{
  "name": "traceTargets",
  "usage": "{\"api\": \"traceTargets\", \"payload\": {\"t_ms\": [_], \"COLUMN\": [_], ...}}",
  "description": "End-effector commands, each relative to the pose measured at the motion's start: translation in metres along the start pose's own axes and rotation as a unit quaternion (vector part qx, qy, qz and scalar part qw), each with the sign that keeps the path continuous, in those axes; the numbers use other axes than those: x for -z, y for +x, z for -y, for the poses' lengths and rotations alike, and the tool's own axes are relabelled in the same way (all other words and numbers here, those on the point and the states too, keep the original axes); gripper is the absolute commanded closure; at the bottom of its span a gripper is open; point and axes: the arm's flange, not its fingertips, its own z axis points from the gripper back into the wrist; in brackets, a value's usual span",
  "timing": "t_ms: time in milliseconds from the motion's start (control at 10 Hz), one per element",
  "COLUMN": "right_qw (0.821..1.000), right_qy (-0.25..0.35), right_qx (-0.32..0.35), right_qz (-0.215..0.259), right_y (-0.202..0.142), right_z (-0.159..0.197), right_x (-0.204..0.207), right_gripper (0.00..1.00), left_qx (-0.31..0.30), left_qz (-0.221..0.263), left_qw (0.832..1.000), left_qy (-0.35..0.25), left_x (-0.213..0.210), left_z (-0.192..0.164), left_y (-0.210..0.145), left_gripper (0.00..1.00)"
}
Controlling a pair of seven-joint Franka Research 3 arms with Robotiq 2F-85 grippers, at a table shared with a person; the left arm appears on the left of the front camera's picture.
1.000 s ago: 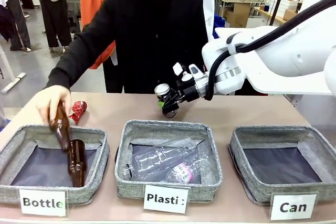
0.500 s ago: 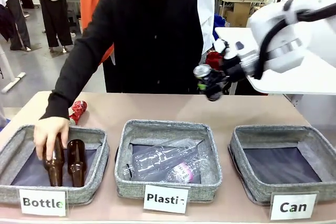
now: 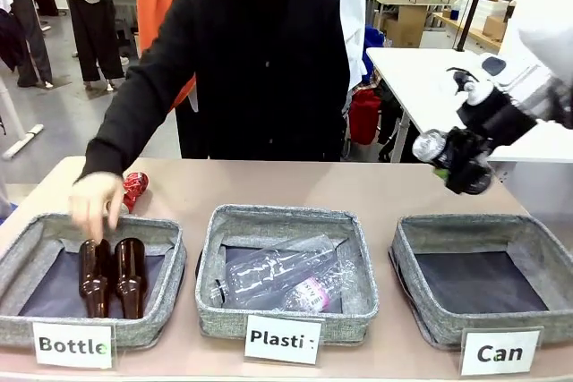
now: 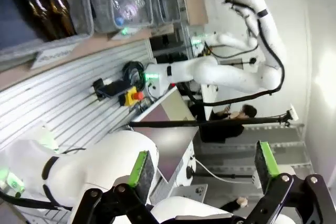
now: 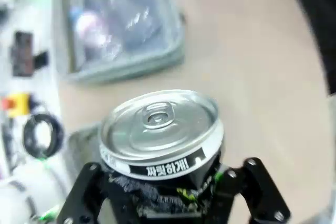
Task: Sort the can waste into the basket.
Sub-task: Pick up the can waste from the table and place it in the right Fabric basket.
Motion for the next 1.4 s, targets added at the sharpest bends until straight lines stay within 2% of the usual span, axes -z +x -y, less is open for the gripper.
{"api": "traceTargets", "payload": {"t_ms": [0,100,300,600,700,800,1000,1100,1200,1300], "right_qw": [0.995,0.99,0.981,0.979,0.979,0.979,0.98,0.98,0.98,0.98], "right_qy": [0.028,0.033,0.044,0.061,0.063,0.069,0.069,0.068,0.066,0.066], "right_qx": [-0.009,0.003,0.023,0.01,0.011,0.01,0.015,0.014,0.012,0.011], "right_qz": [-0.092,-0.137,-0.189,-0.194,-0.192,-0.193,-0.186,-0.185,-0.188,-0.187], "right_y": [0.007,0.003,0.001,-0.013,-0.018,-0.021,-0.027,-0.027,-0.029,-0.028], "right_z": [-0.031,-0.042,-0.048,-0.044,-0.042,-0.042,-0.038,-0.037,-0.036,-0.035], "right_x": [0.003,0.009,0.033,0.053,0.048,0.047,0.048,0.049,0.048,0.049], "right_gripper": [1.0,1.0,1.0,1.0,1.0,1.0,1.0,0.45,0.45,0.0], "left_qx": [-0.032,-0.036,-0.031,-0.073,-0.087,-0.097,-0.135,-0.103,-0.103,-0.103], "left_qz": [-0.047,-0.061,-0.064,-0.17,-0.184,-0.177,-0.08,-0.169,-0.169,-0.169], "left_qw": [0.998,0.997,0.997,0.982,0.977,0.976,0.983,0.977,0.977,0.977], "left_qy": [0.006,0.003,0.01,0.044,0.065,0.076,0.089,0.079,0.079,0.079], "left_x": [0.023,0.033,0.051,0.134,0.147,0.149,0.139,0.129,0.129,0.129], "left_z": [-0.006,-0.01,-0.015,-0.044,-0.055,-0.065,-0.083,-0.053,-0.053,-0.053], "left_y": [0.0,0.002,0.015,0.041,0.049,0.057,0.075,0.077,0.077,0.077], "left_gripper": [0.0,0.0,0.0,0.0,0.0,0.0,0.0,0.0,0.0,0.0]}}
